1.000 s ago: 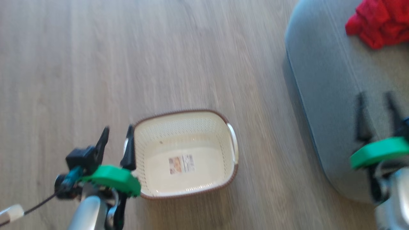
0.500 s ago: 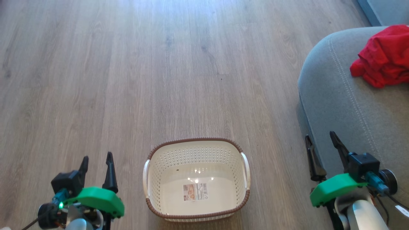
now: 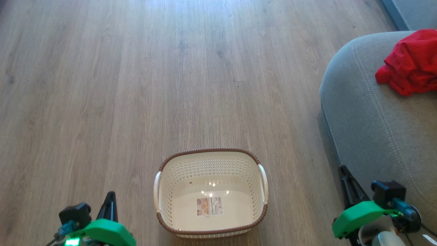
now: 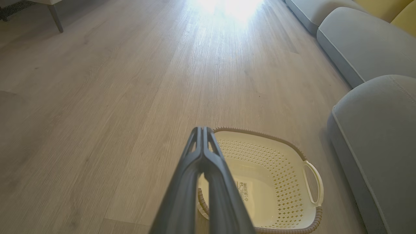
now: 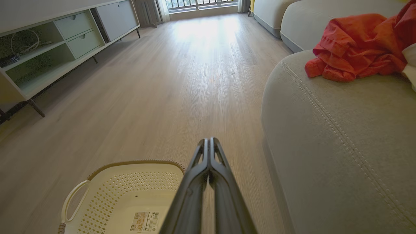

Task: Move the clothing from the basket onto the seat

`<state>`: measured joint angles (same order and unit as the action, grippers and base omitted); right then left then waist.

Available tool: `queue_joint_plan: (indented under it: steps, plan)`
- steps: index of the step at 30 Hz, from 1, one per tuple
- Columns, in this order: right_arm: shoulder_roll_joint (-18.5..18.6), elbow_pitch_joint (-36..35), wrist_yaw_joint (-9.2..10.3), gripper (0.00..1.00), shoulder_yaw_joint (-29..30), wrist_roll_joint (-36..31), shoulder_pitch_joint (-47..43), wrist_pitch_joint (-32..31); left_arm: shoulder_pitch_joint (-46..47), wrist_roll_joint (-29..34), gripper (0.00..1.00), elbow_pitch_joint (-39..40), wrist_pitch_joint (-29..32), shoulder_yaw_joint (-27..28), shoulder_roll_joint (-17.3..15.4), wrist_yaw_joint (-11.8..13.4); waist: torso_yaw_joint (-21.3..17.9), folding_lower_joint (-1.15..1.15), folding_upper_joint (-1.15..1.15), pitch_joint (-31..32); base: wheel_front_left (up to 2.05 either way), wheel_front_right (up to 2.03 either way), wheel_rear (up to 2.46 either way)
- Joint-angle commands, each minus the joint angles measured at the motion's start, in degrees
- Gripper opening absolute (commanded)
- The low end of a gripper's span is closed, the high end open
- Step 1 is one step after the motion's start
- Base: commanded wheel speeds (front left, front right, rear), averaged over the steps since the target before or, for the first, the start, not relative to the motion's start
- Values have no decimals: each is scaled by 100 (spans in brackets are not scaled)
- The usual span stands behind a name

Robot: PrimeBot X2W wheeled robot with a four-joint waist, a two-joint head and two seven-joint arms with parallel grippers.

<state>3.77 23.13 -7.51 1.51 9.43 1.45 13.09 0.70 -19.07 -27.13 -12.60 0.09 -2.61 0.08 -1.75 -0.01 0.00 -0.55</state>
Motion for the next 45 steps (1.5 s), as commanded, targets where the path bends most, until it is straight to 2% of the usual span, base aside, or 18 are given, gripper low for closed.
queue_joint_plan:
  steps: [1,45]
  plan:
    - [-4,-208,0,0,43,125,224,-26,253,-107,0,194,20,65,-21,-46,1,1,0,-1,0,0,0]
    - [-37,-489,1,0,203,3213,305,-745,352,-2838,0,631,721,268,-23,-315,67,1,0,13,0,0,0]
